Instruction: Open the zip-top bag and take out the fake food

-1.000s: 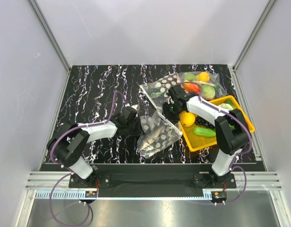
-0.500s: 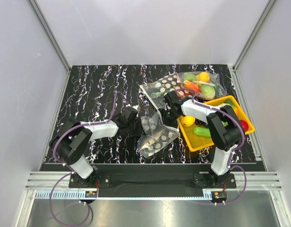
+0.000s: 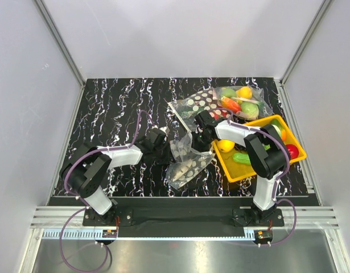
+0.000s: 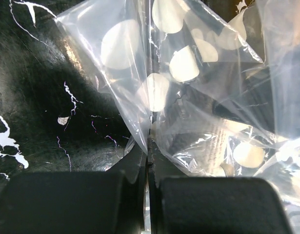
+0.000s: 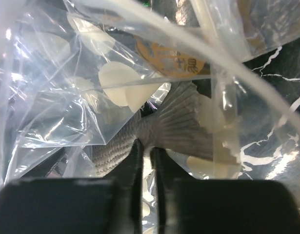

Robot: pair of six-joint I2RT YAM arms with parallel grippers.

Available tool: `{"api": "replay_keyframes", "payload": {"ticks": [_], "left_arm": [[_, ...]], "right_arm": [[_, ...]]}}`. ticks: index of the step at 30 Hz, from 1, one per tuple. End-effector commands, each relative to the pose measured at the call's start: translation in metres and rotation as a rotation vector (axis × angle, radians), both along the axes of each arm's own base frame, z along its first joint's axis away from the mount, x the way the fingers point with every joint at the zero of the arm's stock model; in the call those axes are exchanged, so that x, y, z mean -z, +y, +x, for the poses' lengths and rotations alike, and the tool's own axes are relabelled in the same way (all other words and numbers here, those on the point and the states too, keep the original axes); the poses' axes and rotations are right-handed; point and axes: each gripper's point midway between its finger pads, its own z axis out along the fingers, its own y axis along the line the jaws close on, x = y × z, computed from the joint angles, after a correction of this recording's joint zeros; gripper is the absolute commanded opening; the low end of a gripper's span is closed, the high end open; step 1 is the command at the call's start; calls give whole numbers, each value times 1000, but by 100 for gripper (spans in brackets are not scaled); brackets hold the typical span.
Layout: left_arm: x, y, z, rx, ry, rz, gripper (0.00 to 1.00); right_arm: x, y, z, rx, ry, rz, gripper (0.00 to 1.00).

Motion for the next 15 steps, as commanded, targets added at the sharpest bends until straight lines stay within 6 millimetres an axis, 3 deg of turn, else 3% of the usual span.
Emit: {"api": "replay_keyframes", "payload": {"ticks": [1, 3, 10, 15], "left_arm": [[-10, -8, 5, 20, -44, -39, 0], [-10, -6, 4, 17, -47, -28, 0], [-11, 6, 4, -10, -68, 15, 0], [-13, 11, 5, -24, -79, 29, 0]], "right_arm": [[-4, 6, 4, -20, -34, -7, 6], [-12, 2, 9, -17, -68, -27, 0], [-60, -10, 27, 37, -197, -15, 0], [-79, -21, 38, 81, -235, 9, 0]]}}
